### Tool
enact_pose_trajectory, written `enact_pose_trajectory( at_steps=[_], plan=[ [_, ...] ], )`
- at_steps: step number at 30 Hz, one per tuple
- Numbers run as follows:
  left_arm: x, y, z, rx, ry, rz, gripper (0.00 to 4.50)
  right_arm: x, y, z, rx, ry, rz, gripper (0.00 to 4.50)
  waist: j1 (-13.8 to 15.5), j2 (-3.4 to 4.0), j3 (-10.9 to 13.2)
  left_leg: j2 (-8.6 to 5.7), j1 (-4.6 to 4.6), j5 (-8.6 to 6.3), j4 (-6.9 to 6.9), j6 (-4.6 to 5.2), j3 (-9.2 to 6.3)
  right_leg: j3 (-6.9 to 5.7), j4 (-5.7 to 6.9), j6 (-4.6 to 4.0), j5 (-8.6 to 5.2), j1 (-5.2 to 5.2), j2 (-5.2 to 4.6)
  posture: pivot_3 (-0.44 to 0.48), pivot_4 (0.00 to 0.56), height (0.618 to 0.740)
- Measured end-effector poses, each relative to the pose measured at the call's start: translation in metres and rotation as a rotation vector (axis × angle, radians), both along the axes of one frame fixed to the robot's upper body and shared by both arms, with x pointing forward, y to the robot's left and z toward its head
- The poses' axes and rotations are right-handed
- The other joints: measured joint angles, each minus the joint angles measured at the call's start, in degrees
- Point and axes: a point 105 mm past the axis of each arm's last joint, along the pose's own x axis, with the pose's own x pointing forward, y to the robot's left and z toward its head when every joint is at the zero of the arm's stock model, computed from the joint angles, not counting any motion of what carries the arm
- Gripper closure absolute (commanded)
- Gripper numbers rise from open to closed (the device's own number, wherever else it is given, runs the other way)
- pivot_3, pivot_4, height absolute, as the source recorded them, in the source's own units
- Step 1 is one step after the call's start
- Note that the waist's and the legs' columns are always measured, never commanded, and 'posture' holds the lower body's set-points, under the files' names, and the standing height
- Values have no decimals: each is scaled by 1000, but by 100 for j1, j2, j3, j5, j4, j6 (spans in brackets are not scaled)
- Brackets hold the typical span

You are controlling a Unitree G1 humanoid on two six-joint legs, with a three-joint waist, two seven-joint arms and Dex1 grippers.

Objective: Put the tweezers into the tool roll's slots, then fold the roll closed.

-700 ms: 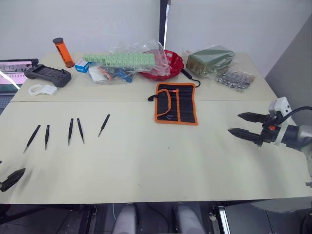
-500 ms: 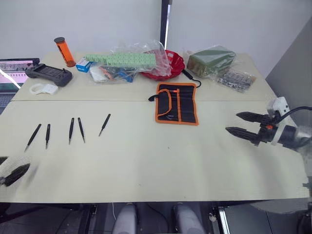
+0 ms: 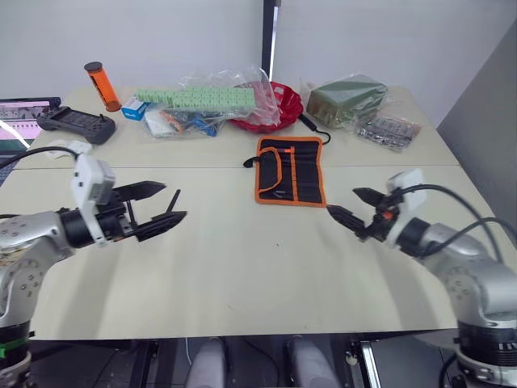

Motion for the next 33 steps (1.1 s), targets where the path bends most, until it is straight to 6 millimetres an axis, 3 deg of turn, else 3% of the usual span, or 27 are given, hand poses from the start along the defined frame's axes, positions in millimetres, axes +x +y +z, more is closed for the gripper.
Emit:
enact_pose_trajectory(
  at_steps=[3,8,15,25,33],
  plan=[
    [-3,-11,-2,7,11,-25,35,1,23,-2,70,42,40,0,-1,0,0,0,-1,0,0,0,-1,0,0,0,0,-1,0,0,150,740],
    [-9,-12,-13,38,33,-22,35,13,62,3,263,116,64,0,3,1,0,1,2,0,-2,1,-3,0,0,-1,0,0,3,0,150,740],
    [-14,-4,-24,59,42,35,35,52,94,-1,299,189,-18,0,35,1,1,-1,-3,1,1,0,-3,-2,0,-2,1,-3,0,0,150,740],
    [-26,-3,-30,73,41,62,35,83,96,-26,316,274,-101,0,1,2,1,2,-2,1,-6,0,-3,-2,2,-3,2,-9,3,0,150,740],
    [-30,4,-29,82,34,105,35,101,100,-24,385,269,-123,0,4,3,1,0,-2,0,-9,0,-3,-2,2,-4,2,-9,1,0,150,740]
  ],
)
